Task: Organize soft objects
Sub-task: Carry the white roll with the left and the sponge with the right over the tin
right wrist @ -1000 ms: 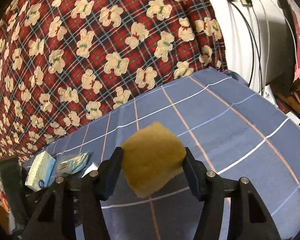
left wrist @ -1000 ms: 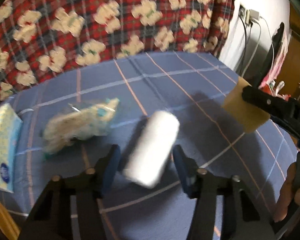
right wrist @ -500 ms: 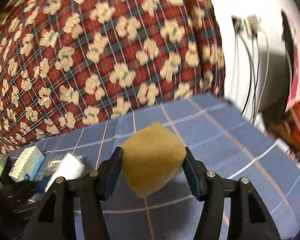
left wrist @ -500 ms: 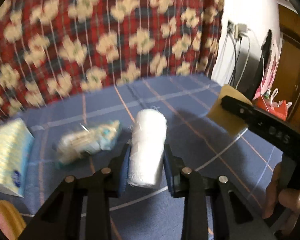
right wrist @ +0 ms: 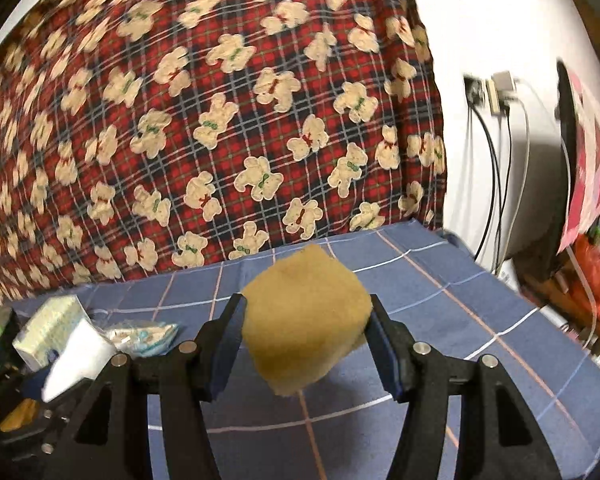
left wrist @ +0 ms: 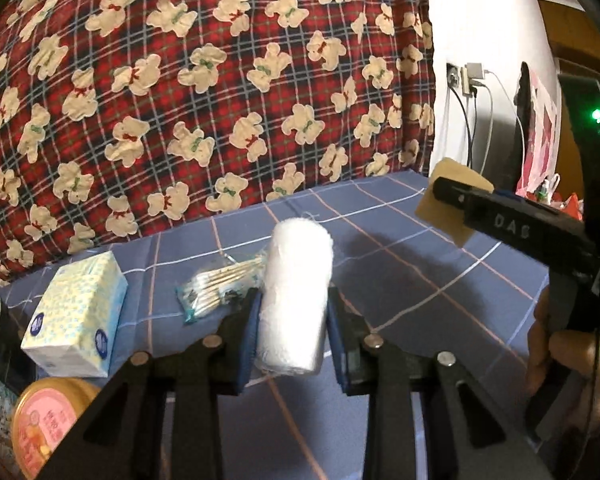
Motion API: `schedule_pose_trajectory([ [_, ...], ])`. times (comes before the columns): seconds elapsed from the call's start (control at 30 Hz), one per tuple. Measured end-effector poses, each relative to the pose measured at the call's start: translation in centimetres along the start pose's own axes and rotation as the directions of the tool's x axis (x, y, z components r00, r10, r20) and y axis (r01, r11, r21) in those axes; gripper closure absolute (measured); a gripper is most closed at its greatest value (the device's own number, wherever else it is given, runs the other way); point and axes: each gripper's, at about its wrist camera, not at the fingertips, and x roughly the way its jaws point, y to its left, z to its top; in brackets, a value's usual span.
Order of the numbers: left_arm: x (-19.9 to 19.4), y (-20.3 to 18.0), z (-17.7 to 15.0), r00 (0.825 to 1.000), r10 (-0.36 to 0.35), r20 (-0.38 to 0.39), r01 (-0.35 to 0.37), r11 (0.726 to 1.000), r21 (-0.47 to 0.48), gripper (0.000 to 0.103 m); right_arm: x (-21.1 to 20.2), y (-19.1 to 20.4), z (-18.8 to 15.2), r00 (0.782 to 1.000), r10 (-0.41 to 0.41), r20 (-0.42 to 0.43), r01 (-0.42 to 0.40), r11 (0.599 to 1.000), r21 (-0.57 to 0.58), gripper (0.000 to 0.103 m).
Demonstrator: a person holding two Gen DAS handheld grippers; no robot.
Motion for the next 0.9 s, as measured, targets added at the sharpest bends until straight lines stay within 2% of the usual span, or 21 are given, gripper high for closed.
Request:
schedule_pose_trajectory([
  [0.07,-0.6,0.4,-0.3,1.000,-0.004,0.004,0.004,1.000,-0.006,0.073,-0.6,0.8,-0.3,1.000,-0.012,0.008,0.013,1.000,-0.025,0.042],
  [0.27,-2.2,1.3,-1.3,1.000,-0.017,0.014,0.017,1.000,-0.015,0.073,-3.2,1.9,-1.8,1.000,0.019,-0.002,-0.019,1.000,0.004,0.042],
  [0.53,-5.0,1.6,-2.5,0.998,-0.027,0.058,0.025,0.999,0.029,0.073,-5.4,3.2,-3.1,1.000,0.025,0.006,-0.025,0.999,0.042,0.042],
  [0.7,-6.7,2.9,-3.1,0.997,-0.032,0.072,0.031,0.999,0.014,0.073,-6.5,4.3,-3.8,0.999,0.047,0.009,-0.047,0.995,0.093,0.042],
  [0.9,-8.8,5.1,-3.7,0.995,-0.026,0.091,0.026,1.000,0.001,0.073,-7.5,7.4,-4.5,0.996,0.086,0.006,-0.086,0.992,0.092,0.042],
])
